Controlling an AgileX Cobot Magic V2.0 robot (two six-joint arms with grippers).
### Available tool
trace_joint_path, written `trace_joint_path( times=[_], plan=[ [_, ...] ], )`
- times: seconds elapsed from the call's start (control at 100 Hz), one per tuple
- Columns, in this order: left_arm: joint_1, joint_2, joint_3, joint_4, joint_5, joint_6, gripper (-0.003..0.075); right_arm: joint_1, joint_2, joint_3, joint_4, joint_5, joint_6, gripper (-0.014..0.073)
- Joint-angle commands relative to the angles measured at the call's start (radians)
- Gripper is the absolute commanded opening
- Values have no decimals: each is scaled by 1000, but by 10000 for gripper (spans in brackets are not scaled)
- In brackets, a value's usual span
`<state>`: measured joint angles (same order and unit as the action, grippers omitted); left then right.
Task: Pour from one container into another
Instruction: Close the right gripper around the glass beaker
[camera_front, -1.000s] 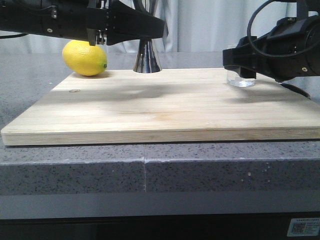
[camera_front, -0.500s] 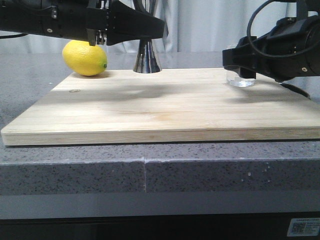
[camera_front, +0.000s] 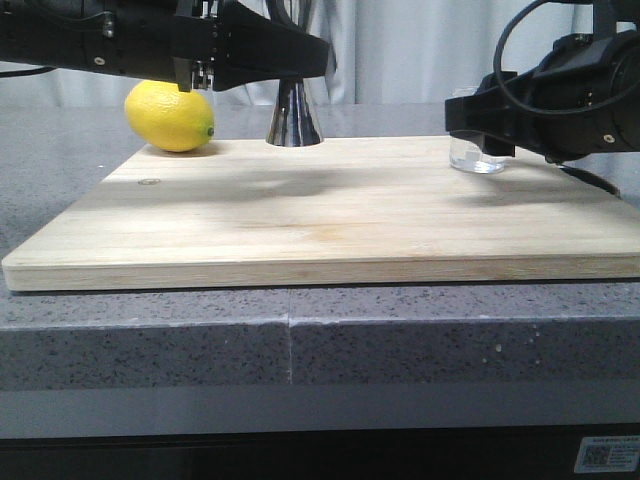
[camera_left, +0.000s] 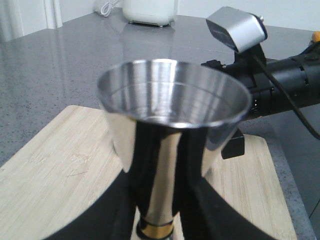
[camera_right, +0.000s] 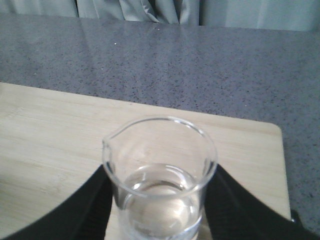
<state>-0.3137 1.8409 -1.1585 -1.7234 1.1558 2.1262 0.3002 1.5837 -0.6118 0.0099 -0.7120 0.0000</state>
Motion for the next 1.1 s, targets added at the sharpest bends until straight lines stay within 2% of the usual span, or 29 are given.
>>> trace_joint_path(
  times=[0.0,1.09],
  plan=[
    [-10,-52,-28,-67,108,-9,166,1,-31,-30,-10,-85,0,258],
    [-10,-52,-28,-67,108,-9,166,1,-31,-30,-10,-119,-7,258]
  ],
)
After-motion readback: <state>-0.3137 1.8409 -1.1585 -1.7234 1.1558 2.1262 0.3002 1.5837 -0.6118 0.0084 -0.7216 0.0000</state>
